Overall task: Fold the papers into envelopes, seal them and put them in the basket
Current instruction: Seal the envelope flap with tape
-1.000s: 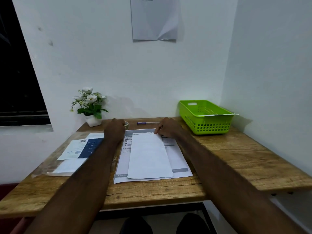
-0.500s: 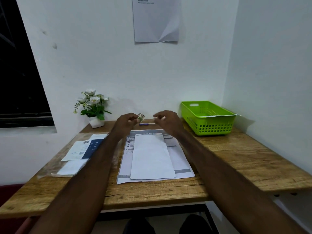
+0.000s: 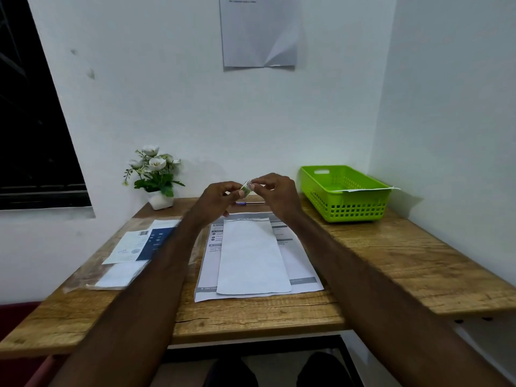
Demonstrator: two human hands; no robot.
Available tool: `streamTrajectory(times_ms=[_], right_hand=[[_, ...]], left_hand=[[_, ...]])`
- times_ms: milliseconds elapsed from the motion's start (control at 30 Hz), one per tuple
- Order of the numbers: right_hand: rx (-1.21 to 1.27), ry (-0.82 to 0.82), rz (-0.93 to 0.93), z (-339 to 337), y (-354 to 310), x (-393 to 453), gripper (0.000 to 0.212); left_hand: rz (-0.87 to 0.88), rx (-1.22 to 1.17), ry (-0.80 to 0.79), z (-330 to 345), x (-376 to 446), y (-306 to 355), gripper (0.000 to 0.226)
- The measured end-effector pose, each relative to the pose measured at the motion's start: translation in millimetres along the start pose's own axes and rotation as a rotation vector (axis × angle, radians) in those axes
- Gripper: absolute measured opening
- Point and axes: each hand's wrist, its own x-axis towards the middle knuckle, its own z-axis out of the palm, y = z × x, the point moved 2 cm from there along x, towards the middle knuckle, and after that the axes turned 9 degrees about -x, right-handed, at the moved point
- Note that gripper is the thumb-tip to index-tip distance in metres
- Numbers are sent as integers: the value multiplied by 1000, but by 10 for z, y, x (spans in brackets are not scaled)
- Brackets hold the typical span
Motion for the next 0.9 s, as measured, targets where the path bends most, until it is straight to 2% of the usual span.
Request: streamTrajectory(times_ms=[133, 367, 500, 700, 800, 900], right_hand=[[32, 25, 20, -32, -26, 4, 7], [-66, 73, 21, -45, -70, -11, 10], [48, 54, 212, -35, -72, 22, 11], [509, 50, 587, -35, -60, -6, 4], [583, 72, 641, -60, -37, -10, 7], [570, 72, 657, -74, -15, -19, 2]], left_hand=[[1, -9, -12, 9, 7, 11, 22], [-12, -11, -21, 44, 3, 15, 23], [-21, -8, -20, 53, 3, 20, 19], [-38, 23, -31, 50, 14, 13, 22], [-32, 154, 11, -9, 8, -32, 20], [-6, 515, 108, -83, 14, -114, 21]])
